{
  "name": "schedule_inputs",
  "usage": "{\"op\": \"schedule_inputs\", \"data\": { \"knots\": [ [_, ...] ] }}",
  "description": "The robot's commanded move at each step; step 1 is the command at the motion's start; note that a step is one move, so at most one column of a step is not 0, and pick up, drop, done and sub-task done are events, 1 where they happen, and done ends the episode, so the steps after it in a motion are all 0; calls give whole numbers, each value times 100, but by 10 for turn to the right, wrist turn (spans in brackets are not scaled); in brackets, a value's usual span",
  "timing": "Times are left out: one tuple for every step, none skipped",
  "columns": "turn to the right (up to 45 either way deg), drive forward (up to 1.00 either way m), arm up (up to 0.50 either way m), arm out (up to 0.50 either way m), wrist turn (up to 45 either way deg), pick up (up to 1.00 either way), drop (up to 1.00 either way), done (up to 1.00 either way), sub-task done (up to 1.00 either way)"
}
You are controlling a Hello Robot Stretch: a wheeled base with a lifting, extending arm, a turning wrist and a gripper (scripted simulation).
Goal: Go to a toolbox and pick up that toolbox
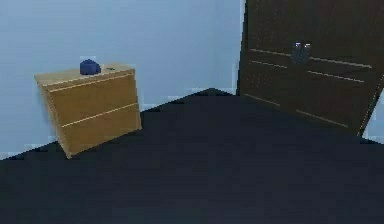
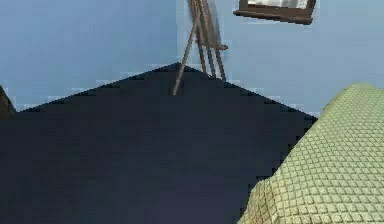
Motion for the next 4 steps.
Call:
{"op": "schedule_inputs", "data": {
  "knots": [
    [450,0,0,0,0,0,0,0,0],
    [150,0,0,0,0,0,0,0,0],
    [450,0,0,0,0,0,0,0,0],
    [450,0,0,0,0,0,0,0,0]
  ]
}}
